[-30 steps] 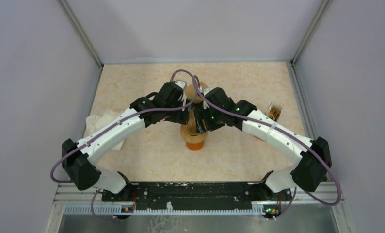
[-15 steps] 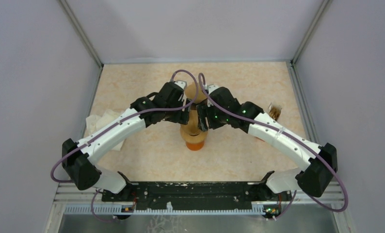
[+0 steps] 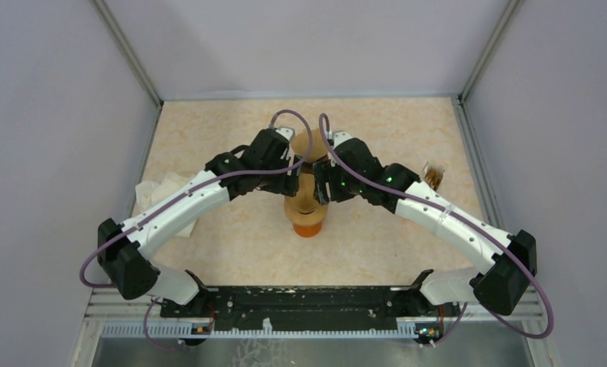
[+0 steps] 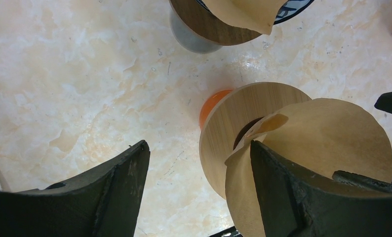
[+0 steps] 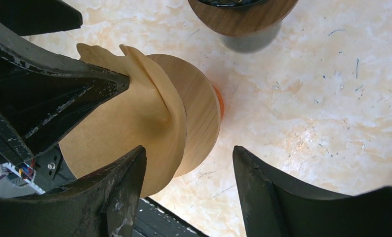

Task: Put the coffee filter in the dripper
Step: Place the coffee filter in the coffee dripper, then reset both arms

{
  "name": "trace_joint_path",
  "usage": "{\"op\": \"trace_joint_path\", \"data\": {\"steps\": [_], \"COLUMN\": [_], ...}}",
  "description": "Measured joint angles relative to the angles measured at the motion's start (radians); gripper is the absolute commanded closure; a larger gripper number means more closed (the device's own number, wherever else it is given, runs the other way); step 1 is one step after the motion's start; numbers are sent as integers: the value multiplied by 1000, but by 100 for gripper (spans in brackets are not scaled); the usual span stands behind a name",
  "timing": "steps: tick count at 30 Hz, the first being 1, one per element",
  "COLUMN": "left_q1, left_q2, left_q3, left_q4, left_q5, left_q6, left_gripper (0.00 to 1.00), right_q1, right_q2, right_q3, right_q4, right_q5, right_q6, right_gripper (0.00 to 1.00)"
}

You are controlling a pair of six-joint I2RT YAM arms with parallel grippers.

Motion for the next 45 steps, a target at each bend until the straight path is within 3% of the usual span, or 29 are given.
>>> {"op": "trace_joint_path", "data": {"steps": [19, 33, 45], "left_q1": [0, 11, 151], "left_q2": [-11, -69, -220], "left_q3": [0, 0, -49], "left_q4": [0, 17, 74], "left_q5": [41, 90, 126], "left_q6": [0, 13, 15], "left_gripper": [17, 9, 1], "right_q1": [0, -3, -131], "right_q2": [-1, -27, -178], "right_q3": [-12, -12, -19], "right_q4": [30, 31, 40], "right_q5": [-4, 0, 72], "right_q6": [6, 5, -14], "right_gripper": [34, 31, 21]}}
